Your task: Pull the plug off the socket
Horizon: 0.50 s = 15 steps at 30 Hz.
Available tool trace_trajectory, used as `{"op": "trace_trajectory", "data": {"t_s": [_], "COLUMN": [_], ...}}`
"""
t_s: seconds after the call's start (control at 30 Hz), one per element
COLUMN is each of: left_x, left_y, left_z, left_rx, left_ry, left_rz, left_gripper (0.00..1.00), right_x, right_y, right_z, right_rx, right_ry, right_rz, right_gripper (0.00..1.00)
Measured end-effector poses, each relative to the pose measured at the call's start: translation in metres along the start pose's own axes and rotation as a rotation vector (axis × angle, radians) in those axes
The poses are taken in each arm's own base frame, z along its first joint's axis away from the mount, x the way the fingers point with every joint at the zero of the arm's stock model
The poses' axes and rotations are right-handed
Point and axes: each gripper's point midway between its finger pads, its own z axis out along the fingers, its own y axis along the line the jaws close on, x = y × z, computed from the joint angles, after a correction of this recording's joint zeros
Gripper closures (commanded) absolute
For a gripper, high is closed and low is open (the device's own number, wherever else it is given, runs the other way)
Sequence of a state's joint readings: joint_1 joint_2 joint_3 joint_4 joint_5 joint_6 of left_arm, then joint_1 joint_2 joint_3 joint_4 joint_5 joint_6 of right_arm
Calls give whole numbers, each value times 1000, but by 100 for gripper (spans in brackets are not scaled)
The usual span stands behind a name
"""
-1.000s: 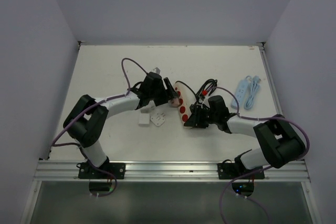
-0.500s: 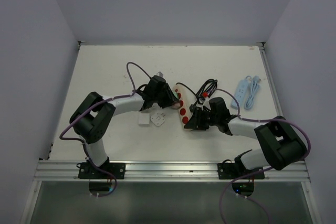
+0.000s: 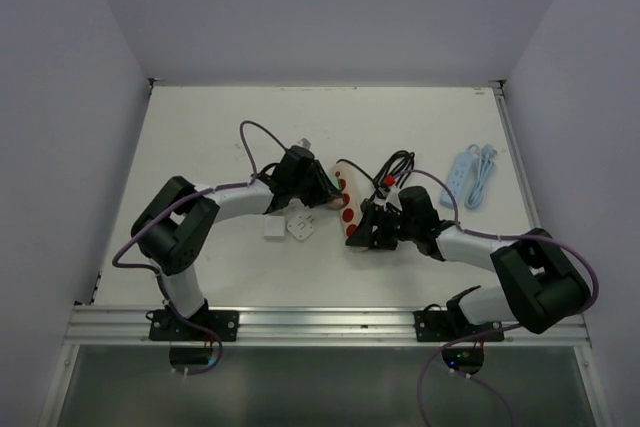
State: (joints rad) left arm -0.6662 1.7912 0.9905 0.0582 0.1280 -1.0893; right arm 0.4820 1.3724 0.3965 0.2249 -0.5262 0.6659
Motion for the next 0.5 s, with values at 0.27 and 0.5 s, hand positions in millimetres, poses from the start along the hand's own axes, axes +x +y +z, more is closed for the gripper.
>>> {"op": "trace_trajectory", "data": {"t_s": [0.27, 0.5], "left_x": [13, 27], "left_y": [4, 6], "left_z": [-10, -19], "left_rx": [15, 10], "left_ry": [27, 48], "left_rz": [6, 27], "left_gripper": [100, 100], "right_x": [-15, -33], "right_y": [-5, -3], "right_z": [3, 15], "right_rx": [56, 69], "right_ry": [-40, -54], "right_rz": [-14, -17], "right_gripper": [32, 33]}}
